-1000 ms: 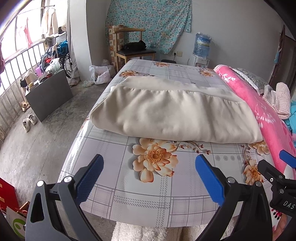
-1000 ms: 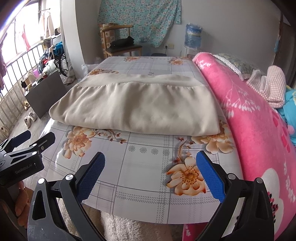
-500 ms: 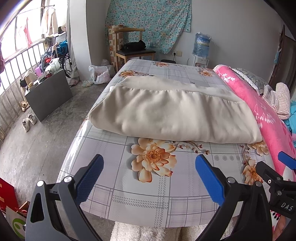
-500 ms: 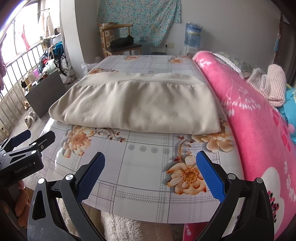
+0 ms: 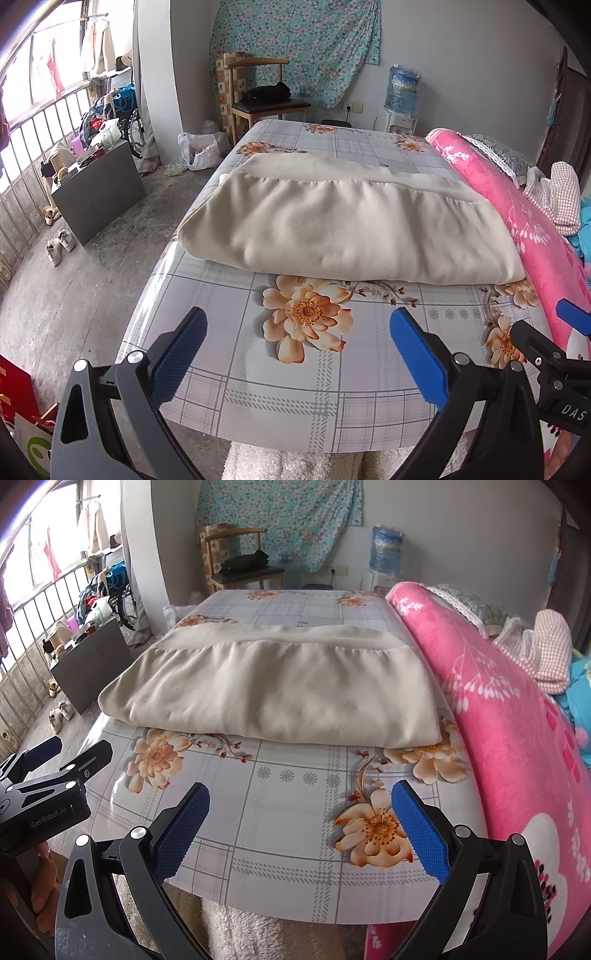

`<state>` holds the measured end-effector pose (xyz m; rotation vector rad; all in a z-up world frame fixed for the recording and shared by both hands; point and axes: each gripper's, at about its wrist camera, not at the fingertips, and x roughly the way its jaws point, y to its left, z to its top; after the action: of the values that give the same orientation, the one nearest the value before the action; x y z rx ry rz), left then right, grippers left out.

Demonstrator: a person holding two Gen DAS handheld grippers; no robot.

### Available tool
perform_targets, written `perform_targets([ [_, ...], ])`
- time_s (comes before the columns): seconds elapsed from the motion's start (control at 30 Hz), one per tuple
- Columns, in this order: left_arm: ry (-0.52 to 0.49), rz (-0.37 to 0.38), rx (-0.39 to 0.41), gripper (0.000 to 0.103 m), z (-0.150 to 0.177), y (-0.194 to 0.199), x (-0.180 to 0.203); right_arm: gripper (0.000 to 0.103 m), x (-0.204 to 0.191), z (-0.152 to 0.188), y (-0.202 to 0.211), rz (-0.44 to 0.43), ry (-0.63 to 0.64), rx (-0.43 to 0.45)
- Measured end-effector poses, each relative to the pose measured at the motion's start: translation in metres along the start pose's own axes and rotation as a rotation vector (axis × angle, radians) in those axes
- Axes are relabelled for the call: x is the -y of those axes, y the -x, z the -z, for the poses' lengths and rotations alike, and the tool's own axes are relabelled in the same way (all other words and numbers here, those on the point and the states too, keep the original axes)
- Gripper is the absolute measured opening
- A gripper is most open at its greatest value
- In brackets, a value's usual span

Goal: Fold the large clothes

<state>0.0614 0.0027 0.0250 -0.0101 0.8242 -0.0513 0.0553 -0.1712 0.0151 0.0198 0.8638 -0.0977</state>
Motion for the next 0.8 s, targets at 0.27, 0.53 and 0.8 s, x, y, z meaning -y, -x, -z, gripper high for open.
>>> perform_targets([
  [0.27,0.000,-0.002,-0.001,0.097,-0.0011,-0.0005,-0.0012,0.095,-0.0016,0.0011,-0.0005,0.000,0.002,-0.002],
  [0.53,-0.003,-0.004,-0.002,0.097,-0.0010,-0.0013,-0.0025,0.095,-0.0014,0.0013,-0.0009,-0.003,-0.004,0.000],
  [0.8,-0.005,-0.005,-0.002,0.097,-0.0017,-0.0029,-0.0036,0.095,-0.0018,0.0036,-0.0023,-0.007,-0.005,-0.003],
])
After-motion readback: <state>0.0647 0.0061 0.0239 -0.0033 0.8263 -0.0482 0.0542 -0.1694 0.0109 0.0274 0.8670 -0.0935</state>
